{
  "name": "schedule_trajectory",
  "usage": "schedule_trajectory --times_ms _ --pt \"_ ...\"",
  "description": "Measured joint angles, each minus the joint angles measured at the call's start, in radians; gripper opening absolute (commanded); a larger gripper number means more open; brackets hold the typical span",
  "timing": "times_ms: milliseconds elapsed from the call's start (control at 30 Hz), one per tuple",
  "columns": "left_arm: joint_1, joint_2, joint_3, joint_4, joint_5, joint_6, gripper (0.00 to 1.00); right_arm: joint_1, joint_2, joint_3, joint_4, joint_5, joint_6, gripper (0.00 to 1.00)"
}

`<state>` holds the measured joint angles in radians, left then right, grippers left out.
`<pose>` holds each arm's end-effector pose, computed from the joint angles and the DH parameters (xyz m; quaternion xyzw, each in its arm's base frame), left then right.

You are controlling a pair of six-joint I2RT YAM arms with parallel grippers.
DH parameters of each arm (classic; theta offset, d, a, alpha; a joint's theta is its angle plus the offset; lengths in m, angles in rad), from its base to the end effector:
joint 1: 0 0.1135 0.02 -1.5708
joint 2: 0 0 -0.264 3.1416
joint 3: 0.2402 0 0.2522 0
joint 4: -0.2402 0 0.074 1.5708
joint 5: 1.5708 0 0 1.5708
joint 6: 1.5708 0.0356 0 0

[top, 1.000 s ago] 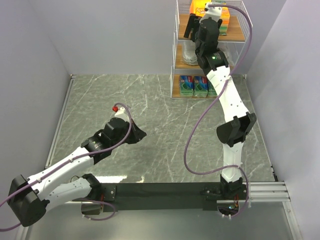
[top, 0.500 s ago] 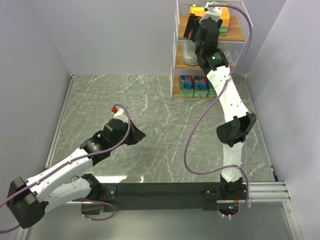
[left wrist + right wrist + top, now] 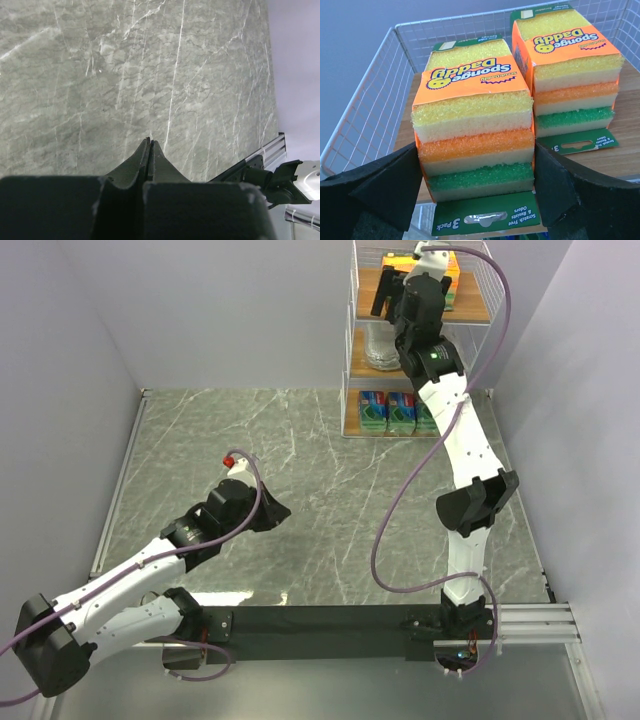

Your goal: Place and organize the cleaning sponges onto the shelf

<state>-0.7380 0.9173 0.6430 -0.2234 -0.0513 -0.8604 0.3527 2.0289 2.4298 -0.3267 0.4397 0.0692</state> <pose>0.1550 -0.1385 0.2622 -0.0656 0.8568 -0.3509 0.3721 0.4227 0.1394 0.5090 0.0644 0.6799 0.0047 0.7304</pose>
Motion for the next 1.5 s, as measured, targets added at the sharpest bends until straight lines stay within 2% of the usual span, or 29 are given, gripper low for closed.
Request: schedule_trajectory --times_ms 233,500,667,900,933,1033,1067,1333,1500 --pt "0.0 0.0 -0.002 0.0 0.0 -0.002 0.01 0.0 0.016 0.039 -0.058 -0.017 -0.008 0.95" --pt "0.0 -0.006 -0.011 0.0 -0.003 -0.003 0.01 0.0 0.008 -0.02 -0.054 -0.019 -0.008 0.97" --pt "0.0 -0.006 -0.022 0.001 -0.003 -0.003 0.0 0.0 -0.088 -0.155 -0.009 -0.027 -0.009 0.98" --pt "0.0 -0.006 -0.034 0.003 -0.003 -0.015 0.01 0.0 -0.173 -0.159 0.027 -0.04 -0.007 0.98" --pt "0.0 -0.006 -0.035 0.002 -0.003 -0.018 0.01 0.0 -0.184 -0.159 0.027 -0.04 -0.003 0.94" --pt "0.0 -0.012 -0.035 0.002 -0.003 -0.018 0.01 -0.003 -0.218 -0.177 0.024 -0.039 0.018 0.22" --pt "0.0 -0.016 -0.035 0.002 -0.003 -0.019 0.0 -0.007 -0.232 -0.189 0.02 -0.043 0.039 0.0" --pt "0.0 -0.019 -0.053 0.021 -0.002 -0.026 0.01 -0.097 -0.272 -0.204 -0.08 -0.173 0.195 0.0" --pt "0.0 -0.021 -0.056 0.023 -0.002 -0.026 0.01 -0.109 -0.266 -0.214 -0.138 -0.264 0.237 0.0"
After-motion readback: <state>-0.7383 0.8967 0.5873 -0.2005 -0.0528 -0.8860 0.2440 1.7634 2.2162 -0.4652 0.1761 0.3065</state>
